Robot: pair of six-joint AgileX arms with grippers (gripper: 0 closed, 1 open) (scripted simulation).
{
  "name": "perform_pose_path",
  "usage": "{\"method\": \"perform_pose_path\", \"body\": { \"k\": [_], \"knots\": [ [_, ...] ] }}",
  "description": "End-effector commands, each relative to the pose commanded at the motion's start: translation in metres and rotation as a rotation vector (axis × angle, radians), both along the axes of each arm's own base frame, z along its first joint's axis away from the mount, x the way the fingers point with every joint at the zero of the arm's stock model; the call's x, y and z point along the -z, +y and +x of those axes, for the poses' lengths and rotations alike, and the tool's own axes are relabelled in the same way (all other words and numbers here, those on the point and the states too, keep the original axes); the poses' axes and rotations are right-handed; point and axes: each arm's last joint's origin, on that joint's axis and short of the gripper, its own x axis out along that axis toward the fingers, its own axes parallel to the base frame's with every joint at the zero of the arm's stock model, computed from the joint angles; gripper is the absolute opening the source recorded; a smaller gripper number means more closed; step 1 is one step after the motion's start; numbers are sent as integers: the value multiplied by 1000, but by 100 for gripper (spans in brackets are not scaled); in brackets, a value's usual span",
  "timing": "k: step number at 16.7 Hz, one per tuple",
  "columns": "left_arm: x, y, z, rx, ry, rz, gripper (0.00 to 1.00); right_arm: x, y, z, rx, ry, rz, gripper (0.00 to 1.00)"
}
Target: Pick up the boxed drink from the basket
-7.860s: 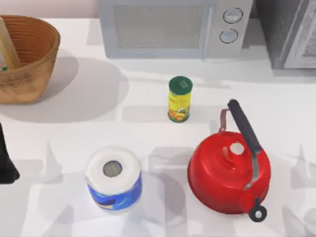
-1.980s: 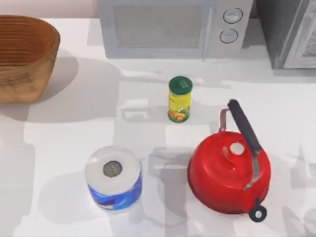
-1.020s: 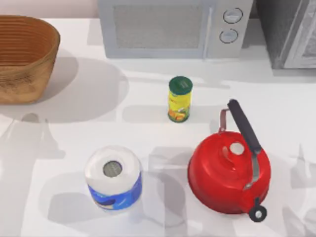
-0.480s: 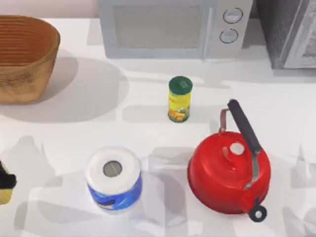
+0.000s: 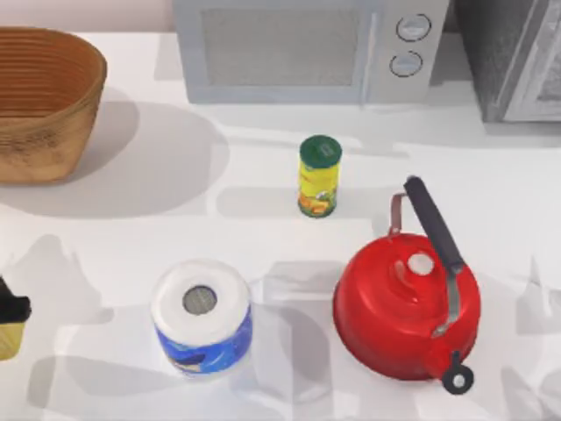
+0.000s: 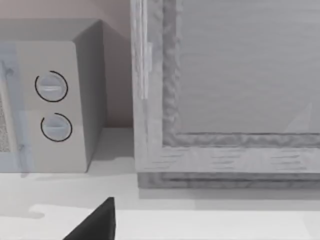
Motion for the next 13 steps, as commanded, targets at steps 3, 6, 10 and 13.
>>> {"method": "perform_pose_path", "body": {
  "k": [3, 6, 10, 13],
  "knots": [
    [-16, -8, 10, -81, 12, -7, 0, 0, 0, 0, 0, 0, 0, 100],
    [-33, -23, 27, -200, 19, -11, 0, 0, 0, 0, 0, 0, 0, 100],
    [-48, -58, 52, -365, 24, -9, 0, 0, 0, 0, 0, 0, 0, 100],
    [-48, -94, 66, -476, 20, -4, 0, 0, 0, 0, 0, 0, 0, 100]
  ]
}}
